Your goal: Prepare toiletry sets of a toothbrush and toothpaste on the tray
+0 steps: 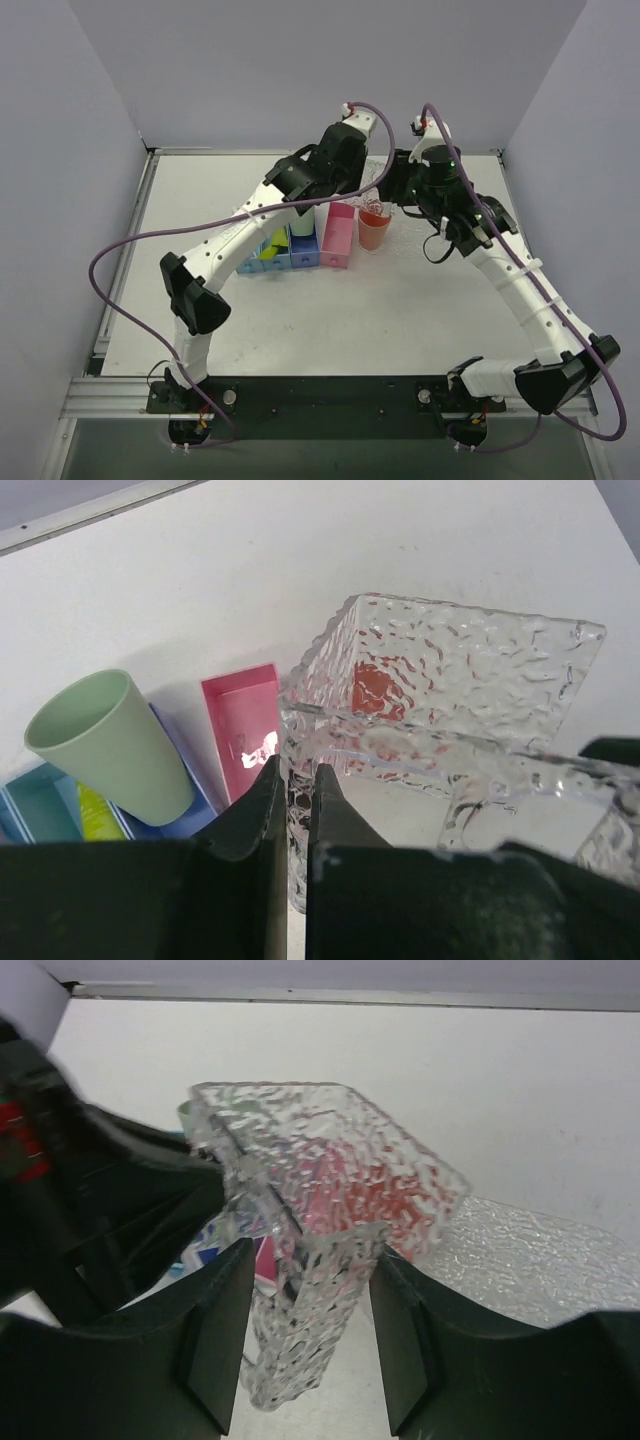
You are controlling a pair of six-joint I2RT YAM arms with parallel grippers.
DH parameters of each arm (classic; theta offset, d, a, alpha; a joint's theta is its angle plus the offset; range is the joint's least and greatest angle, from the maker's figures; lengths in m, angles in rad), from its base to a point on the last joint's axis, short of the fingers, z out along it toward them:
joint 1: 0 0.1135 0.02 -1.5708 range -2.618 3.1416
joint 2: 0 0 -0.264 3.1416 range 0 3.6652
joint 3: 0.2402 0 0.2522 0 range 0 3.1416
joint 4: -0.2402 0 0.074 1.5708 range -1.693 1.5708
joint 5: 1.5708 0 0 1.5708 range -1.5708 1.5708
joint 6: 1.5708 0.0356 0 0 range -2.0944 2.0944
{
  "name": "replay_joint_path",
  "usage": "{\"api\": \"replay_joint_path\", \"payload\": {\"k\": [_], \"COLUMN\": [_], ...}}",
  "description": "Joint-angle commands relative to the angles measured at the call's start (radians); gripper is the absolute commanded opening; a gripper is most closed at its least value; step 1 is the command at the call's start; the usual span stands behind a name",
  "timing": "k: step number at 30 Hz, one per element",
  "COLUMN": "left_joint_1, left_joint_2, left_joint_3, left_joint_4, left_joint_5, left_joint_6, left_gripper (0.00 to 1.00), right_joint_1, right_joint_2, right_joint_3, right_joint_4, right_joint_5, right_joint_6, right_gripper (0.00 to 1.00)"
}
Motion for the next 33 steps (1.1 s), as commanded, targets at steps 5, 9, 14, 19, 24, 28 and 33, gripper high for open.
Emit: {"api": "replay_joint_path", "payload": {"k": [5,9,14,19,24,28,33], "left_joint_1": [0.004,0.004,0.008,0.007,0.001,-0.004,-0.004], "left_joint_2": [0.123,0.105,0.097,0.031,-0.062,-0.142,-0.184], "left_joint_3": [0.300,0.256,0.228,0.093,-0.110,-0.220,-0.270], "left_joint_4": [-0.100,-0.072,-0.078,-0.022,0.090,0.153,0.187], "left_joint_5": [0.075,0.075,0.078,0.127,0.230,0.322,0.420], "left_joint_6": [0.008,0.018,0.025,0.094,0.174,0.251,0.315], "left_gripper": [0.00,0.00,0.00,0.00,0.00,0.00,0.00], "right_joint_1": [0.009,0.001,-0.033,-0.175,-0.298,-0.344,-0.353], "right_joint_2": [-0.125,-0.164,-0.187,-0.193,-0.184,-0.146,-0.100], "right_joint_3": [0.005,0.004,0.046,0.093,0.106,0.109,0.097], "right_joint_4": [-0.127,-0.150,-0.182,-0.207,-0.213,-0.212,-0.212], "right_joint_5": [-0.199,-0.213,-0.288,-0.381,-0.502,-0.657,-0.823], "right_joint_6": [-0.016,0.000,0.019,0.024,-0.002,0.009,0.035], "right_gripper": [0.48,0.49,0.58,0.60,0.57,0.56,0.52]}}
